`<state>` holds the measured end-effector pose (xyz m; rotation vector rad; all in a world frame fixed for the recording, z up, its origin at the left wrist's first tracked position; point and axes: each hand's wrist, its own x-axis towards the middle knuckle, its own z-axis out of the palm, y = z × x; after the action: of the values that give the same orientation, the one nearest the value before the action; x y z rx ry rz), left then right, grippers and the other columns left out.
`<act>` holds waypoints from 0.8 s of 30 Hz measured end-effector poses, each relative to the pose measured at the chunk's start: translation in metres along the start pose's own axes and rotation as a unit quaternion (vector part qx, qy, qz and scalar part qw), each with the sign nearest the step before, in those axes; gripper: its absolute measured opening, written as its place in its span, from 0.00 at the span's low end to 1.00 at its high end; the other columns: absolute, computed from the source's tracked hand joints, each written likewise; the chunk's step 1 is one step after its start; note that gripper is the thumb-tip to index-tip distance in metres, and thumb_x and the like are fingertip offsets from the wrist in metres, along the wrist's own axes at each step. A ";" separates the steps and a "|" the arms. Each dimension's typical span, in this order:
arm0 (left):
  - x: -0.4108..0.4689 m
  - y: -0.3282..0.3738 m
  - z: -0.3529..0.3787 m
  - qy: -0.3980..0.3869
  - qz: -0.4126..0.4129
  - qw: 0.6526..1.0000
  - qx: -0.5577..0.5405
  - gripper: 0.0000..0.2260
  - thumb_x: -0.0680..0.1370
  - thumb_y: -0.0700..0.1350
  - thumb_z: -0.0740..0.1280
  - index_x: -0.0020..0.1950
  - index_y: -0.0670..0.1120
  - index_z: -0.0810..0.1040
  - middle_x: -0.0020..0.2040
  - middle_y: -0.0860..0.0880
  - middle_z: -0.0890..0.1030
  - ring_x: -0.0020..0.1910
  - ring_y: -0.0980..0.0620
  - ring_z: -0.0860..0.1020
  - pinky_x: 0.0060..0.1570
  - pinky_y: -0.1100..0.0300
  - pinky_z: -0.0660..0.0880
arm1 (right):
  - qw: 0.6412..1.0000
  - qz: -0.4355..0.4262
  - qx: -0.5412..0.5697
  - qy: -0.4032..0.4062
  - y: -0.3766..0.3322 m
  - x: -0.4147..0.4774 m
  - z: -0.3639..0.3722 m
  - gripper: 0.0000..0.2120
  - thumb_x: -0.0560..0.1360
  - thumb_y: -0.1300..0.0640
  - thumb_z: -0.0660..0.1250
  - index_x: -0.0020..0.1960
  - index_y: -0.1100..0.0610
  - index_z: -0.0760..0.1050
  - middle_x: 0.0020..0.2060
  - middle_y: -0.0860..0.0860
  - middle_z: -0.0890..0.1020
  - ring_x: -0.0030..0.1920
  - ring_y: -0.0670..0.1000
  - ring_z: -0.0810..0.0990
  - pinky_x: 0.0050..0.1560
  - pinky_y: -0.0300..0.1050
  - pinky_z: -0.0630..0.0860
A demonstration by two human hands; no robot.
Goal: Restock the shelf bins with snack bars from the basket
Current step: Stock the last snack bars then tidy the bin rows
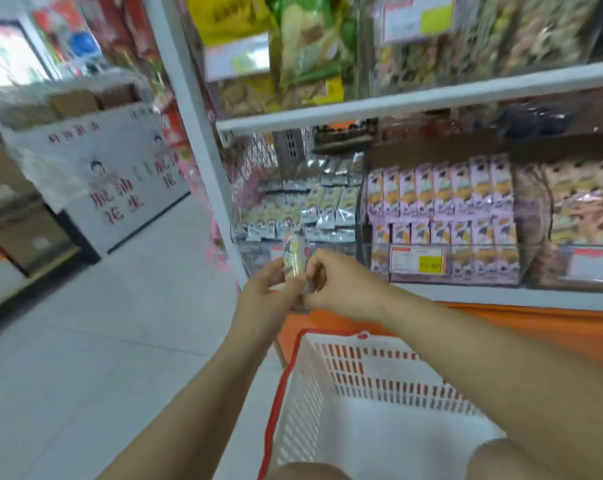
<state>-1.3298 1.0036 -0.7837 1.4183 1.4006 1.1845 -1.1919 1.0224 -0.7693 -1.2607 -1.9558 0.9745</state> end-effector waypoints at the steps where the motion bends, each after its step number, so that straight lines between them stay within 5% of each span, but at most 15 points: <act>1: 0.001 0.004 -0.001 0.001 0.013 1.000 0.011 0.13 0.68 0.49 0.66 0.51 0.59 0.82 0.46 0.48 0.83 0.40 0.51 0.81 0.45 0.50 0.80 | 1.000 -0.001 0.006 0.003 -0.002 0.000 0.000 0.13 0.70 0.58 0.73 0.47 0.56 0.69 0.40 0.50 0.75 0.38 0.49 0.71 0.40 0.44 0.69; 3: 0.007 0.009 -0.002 0.019 0.039 0.998 0.042 0.12 0.71 0.46 0.69 0.50 0.62 0.81 0.47 0.48 0.83 0.36 0.54 0.80 0.40 0.56 0.78 | 1.000 -0.003 0.003 0.011 -0.003 0.003 -0.002 0.13 0.71 0.57 0.73 0.49 0.55 0.70 0.44 0.49 0.75 0.42 0.48 0.72 0.43 0.43 0.69; 5: 0.017 0.011 -0.003 0.059 0.043 0.993 0.088 0.15 0.75 0.45 0.69 0.62 0.55 0.77 0.53 0.45 0.82 0.37 0.52 0.81 0.41 0.58 0.77 | 0.998 -0.006 0.017 0.065 0.001 0.008 -0.006 0.09 0.73 0.57 0.71 0.49 0.53 0.71 0.46 0.46 0.74 0.47 0.47 0.73 0.46 0.39 0.69; 9: 0.044 0.015 -0.007 0.090 0.030 0.983 0.157 0.19 0.77 0.47 0.67 0.68 0.50 0.70 0.54 0.49 0.79 0.41 0.50 0.81 0.38 0.62 0.75 | 0.948 0.039 -0.099 0.300 0.030 0.014 -0.017 0.11 0.74 0.56 0.66 0.57 0.51 0.74 0.56 0.47 0.74 0.59 0.50 0.71 0.59 0.44 0.69; 12: 0.074 0.019 -0.008 0.105 0.058 0.964 0.239 0.17 0.78 0.47 0.66 0.66 0.50 0.70 0.53 0.47 0.79 0.41 0.50 0.79 0.41 0.57 0.76 | 0.924 0.086 -0.242 0.282 0.054 0.014 -0.031 0.19 0.75 0.52 0.65 0.65 0.50 0.70 0.62 0.48 0.72 0.64 0.51 0.68 0.68 0.49 0.61; 16: 0.124 0.030 0.001 0.128 0.078 0.920 0.363 0.18 0.79 0.48 0.63 0.68 0.48 0.70 0.56 0.43 0.80 0.40 0.47 0.78 0.40 0.55 0.75 | 0.924 0.085 -0.288 0.238 0.067 0.017 -0.036 0.18 0.77 0.49 0.62 0.66 0.46 0.69 0.62 0.45 0.74 0.65 0.49 0.68 0.72 0.48 0.52; 24: 0.166 0.030 0.026 0.041 0.101 0.899 0.424 0.16 0.82 0.47 0.59 0.69 0.49 0.73 0.56 0.43 0.82 0.36 0.44 0.79 0.38 0.54 0.76 | 0.922 0.049 -0.290 0.253 0.079 0.017 -0.034 0.16 0.77 0.49 0.60 0.65 0.44 0.68 0.59 0.42 0.75 0.63 0.47 0.68 0.70 0.44 0.48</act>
<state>-1.3059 1.1691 -0.7477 2.1620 1.9946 0.7589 -1.1335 1.0688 -0.8149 -1.7315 -1.8143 0.0515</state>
